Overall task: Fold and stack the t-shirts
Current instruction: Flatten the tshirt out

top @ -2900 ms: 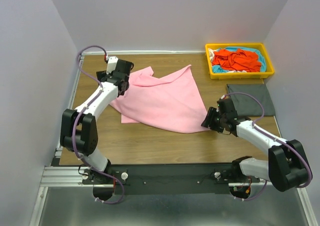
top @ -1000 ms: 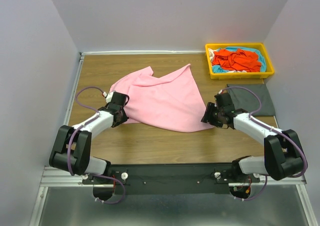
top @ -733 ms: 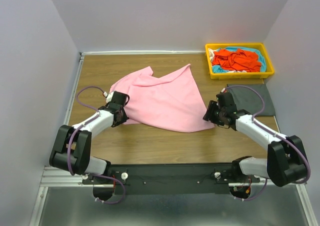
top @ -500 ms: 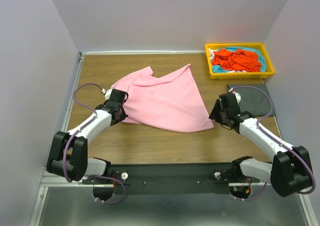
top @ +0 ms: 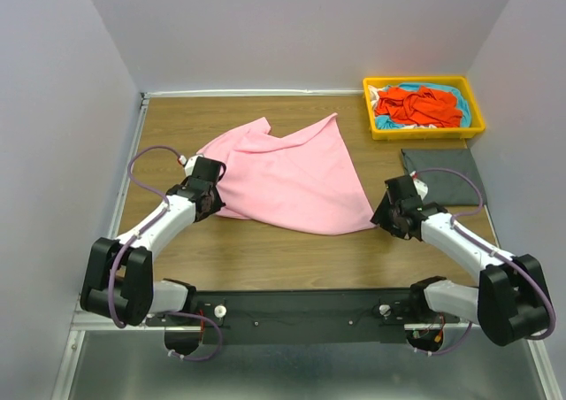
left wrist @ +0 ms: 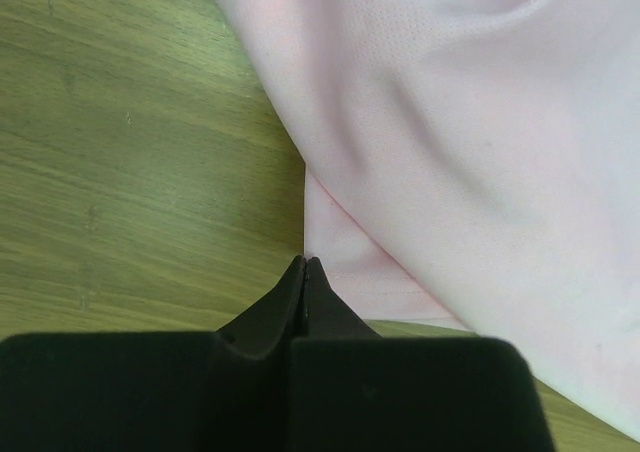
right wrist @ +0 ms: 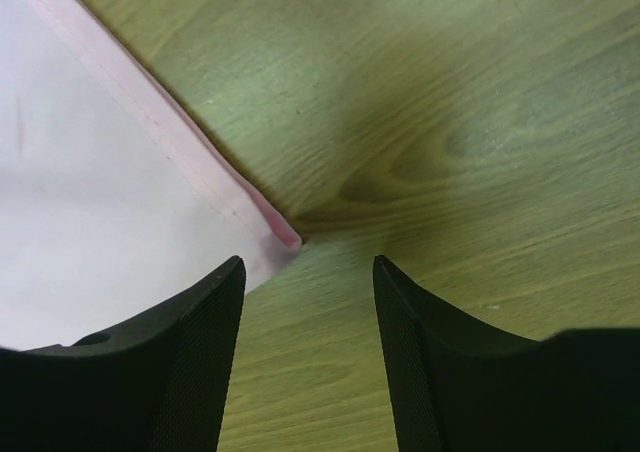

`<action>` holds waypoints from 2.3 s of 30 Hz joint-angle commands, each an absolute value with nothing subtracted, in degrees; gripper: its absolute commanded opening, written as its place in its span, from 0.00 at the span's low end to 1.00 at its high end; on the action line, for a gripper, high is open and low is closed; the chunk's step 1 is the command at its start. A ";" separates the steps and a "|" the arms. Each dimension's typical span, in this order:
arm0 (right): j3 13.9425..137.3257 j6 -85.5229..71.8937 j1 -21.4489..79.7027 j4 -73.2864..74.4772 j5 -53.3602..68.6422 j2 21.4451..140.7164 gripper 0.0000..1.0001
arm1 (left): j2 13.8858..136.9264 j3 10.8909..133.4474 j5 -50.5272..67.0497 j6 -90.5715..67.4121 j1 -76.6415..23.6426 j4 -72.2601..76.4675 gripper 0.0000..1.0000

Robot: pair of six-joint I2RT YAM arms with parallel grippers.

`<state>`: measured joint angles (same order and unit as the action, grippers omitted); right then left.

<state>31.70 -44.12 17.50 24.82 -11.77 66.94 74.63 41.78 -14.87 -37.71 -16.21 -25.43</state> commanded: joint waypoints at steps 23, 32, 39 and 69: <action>37.00 -48.51 19.24 31.19 -12.04 80.32 0.50 | 71.63 39.90 -11.96 -33.93 -16.17 -21.10 0.00; 39.72 -49.57 21.62 38.23 -13.00 82.97 0.49 | 69.52 38.85 -10.02 -33.66 -16.17 -19.95 0.00; 41.48 -50.80 22.50 40.60 -14.85 85.51 0.46 | 69.52 38.50 -9.76 -33.05 -16.17 -19.07 0.00; 78.77 -36.59 18.82 37.79 -25.31 94.81 0.01 | 77.84 76.21 -13.63 -23.29 -0.56 -29.08 0.00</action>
